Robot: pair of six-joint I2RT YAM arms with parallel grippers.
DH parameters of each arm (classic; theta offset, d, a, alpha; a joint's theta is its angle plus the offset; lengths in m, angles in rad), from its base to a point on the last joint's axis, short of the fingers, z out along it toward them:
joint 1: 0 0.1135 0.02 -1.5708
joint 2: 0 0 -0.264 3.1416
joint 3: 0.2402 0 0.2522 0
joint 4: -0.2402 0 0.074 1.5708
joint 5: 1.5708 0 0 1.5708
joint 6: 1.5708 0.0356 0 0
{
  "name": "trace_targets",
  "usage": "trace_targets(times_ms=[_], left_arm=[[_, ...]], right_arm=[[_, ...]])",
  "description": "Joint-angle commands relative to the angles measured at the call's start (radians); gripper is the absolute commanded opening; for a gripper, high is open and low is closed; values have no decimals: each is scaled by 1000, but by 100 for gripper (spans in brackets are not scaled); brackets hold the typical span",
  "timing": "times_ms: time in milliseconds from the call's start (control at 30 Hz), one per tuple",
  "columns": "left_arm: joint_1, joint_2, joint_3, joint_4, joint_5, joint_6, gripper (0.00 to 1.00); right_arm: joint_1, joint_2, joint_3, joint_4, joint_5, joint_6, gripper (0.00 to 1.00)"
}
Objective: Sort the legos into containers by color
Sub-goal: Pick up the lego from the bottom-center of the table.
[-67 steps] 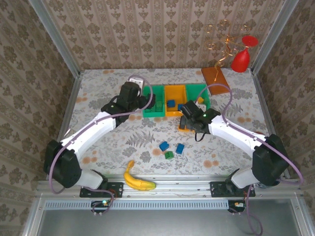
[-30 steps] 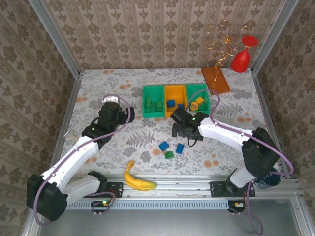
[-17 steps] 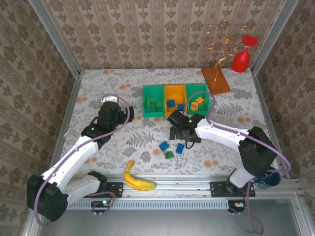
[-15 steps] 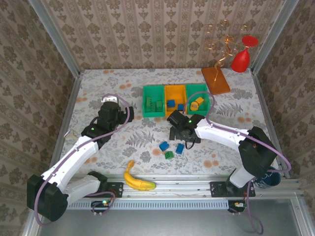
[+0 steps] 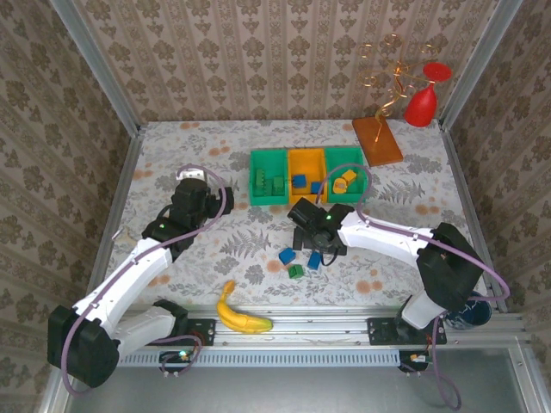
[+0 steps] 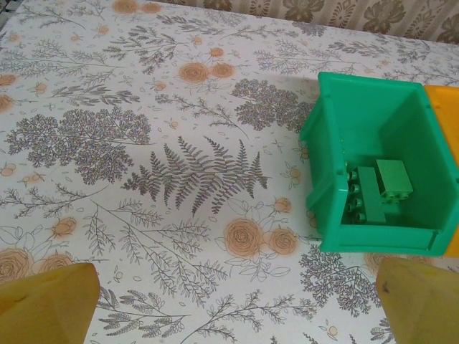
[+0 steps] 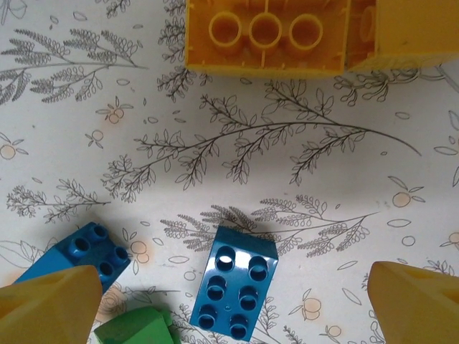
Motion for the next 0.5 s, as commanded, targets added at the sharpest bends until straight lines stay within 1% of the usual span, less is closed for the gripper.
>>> trace_targets(times_ms=[0, 200, 333, 467], left_arm=[[11, -8, -11, 10, 9, -22, 100], [13, 0, -10, 14, 18, -22, 100], [16, 3, -11, 12, 22, -25, 100], [18, 1, -13, 8, 23, -26, 100]], right_arm=[[8, -2, -29, -32, -9, 50, 96], [8, 13, -46, 5, -24, 61, 91], [8, 50, -42, 17, -53, 64, 82], [9, 68, -51, 31, -80, 70, 76]])
